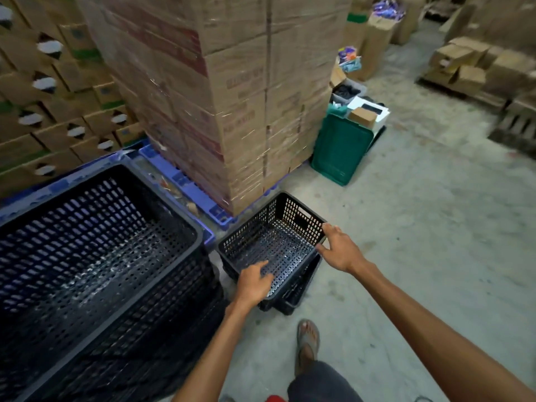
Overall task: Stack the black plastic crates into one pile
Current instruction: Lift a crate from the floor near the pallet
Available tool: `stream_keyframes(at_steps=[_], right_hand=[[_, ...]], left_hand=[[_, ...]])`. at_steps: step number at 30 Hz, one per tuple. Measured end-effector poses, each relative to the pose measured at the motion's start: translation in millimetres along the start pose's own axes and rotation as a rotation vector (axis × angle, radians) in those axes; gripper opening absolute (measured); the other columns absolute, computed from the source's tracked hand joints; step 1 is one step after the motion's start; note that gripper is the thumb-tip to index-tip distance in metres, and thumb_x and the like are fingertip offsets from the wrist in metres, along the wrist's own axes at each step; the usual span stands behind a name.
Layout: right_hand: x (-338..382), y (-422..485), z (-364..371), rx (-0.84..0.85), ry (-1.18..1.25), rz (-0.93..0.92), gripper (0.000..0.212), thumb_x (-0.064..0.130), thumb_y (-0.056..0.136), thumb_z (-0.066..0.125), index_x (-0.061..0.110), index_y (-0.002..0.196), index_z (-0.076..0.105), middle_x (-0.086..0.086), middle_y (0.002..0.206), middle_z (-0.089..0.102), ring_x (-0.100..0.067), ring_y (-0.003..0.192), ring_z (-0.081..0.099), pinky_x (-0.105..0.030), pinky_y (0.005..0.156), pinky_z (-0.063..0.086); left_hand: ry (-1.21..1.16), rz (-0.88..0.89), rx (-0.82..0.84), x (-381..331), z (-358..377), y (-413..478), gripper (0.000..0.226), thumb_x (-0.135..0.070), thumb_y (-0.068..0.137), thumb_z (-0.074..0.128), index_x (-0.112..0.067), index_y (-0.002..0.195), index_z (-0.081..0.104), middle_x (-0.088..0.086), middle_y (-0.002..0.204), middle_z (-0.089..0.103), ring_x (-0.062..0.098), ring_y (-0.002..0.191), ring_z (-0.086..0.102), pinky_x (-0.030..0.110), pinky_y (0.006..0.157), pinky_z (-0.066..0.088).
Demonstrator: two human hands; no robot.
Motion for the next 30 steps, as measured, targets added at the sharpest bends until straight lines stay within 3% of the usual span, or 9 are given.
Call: stream_keyframes(at_steps=[3,6,12,17,21,23,26,28,30], right_hand=[[-27,44,5,0.041,-0.03,-0.026,0.065,0.034,0.094,0.055,0.004,0.147,0.031,-0.016,0.156,0.034,-0.031,0.144,0.032,-0.04,0.116,0.031],[-53,99,11,0.095,-0.047,-0.063,0.069,0.033,0.094,0.055,0.004,0.15,0.027,-0.015,0.158,0.032,-0.03,0.146,0.029,-0.038,0.118,0.028],[-105,229,56,0.251,-0.094,-0.187,0.064,0.024,0.092,0.059,0.004,0.148,0.034,-0.021,0.152,0.039,-0.037,0.139,0.038,-0.041,0.113,0.034],[-143,358,108,0.254,-0.133,-0.336,0.072,0.022,0.091,0.062,-0.001,0.15,0.028,-0.025,0.155,0.029,-0.039,0.145,0.028,-0.046,0.115,0.032],[-179,439,162,0.24,-0.16,-0.264,0.08,0.035,0.094,0.057,0.002,0.154,0.015,-0.021,0.162,0.015,-0.037,0.15,0.016,-0.047,0.119,0.024],[-196,469,192,0.258,-0.107,-0.21,0.083,0.038,0.093,0.058,0.003,0.154,0.015,-0.02,0.159,0.025,-0.037,0.147,0.025,-0.046,0.117,0.028],[-217,499,227,0.238,0.054,-0.117,0.063,0.037,0.091,0.062,0.01,0.143,0.038,-0.018,0.131,0.061,-0.04,0.117,0.06,-0.041,0.094,0.048],[-224,508,235,0.155,0.104,-0.124,0.039,0.032,0.094,0.056,0.011,0.127,0.052,-0.018,0.113,0.069,-0.041,0.103,0.065,-0.039,0.082,0.049],[-226,513,237,0.127,0.137,-0.136,0.032,0.028,0.097,0.051,0.011,0.123,0.059,-0.019,0.111,0.07,-0.04,0.102,0.065,-0.039,0.082,0.049]], left_hand=[[-0.11,-0.143,-0.011,23,21,38,0.05,-0.017,0.09,0.059,-0.01,0.139,0.055,0.009,0.103,0.069,0.02,0.094,0.065,0.026,0.082,0.046],[-0.183,-0.284,-0.11,46,34,77,0.047,-0.017,0.09,0.061,-0.009,0.136,0.057,0.016,0.124,0.069,0.026,0.114,0.066,0.031,0.096,0.047],[-0.275,-0.579,-0.326,101,68,148,0.043,-0.015,0.09,0.062,-0.008,0.132,0.059,0.02,0.128,0.066,0.034,0.119,0.063,0.036,0.094,0.047],[-0.342,-0.839,-0.514,181,101,199,0.054,-0.025,0.09,0.061,-0.014,0.141,0.048,0.02,0.124,0.068,0.038,0.112,0.064,0.039,0.09,0.048],[-0.356,-0.947,-0.603,228,134,238,0.064,-0.027,0.09,0.065,-0.01,0.147,0.042,0.02,0.131,0.064,0.036,0.12,0.061,0.041,0.099,0.046],[-0.387,-0.982,-0.642,249,144,262,0.062,-0.032,0.088,0.067,-0.01,0.143,0.047,0.018,0.133,0.063,0.036,0.122,0.06,0.041,0.101,0.046],[-0.446,-1.063,-0.74,272,158,284,0.052,-0.032,0.086,0.069,-0.01,0.132,0.061,0.016,0.127,0.067,0.036,0.117,0.062,0.04,0.098,0.049],[-0.468,-1.116,-0.843,281,163,289,0.041,-0.027,0.088,0.068,-0.005,0.123,0.068,0.019,0.119,0.07,0.035,0.111,0.066,0.041,0.093,0.053],[-0.469,-1.129,-0.885,286,166,290,0.035,-0.022,0.09,0.067,-0.001,0.118,0.07,0.02,0.116,0.071,0.034,0.108,0.068,0.036,0.089,0.053]])
Point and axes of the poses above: each hand's wrist, its own y-axis towards the middle knuckle, its own z-axis out of the palm, x = y × z, the point moved 7 cm from there along y, towards the middle knuckle
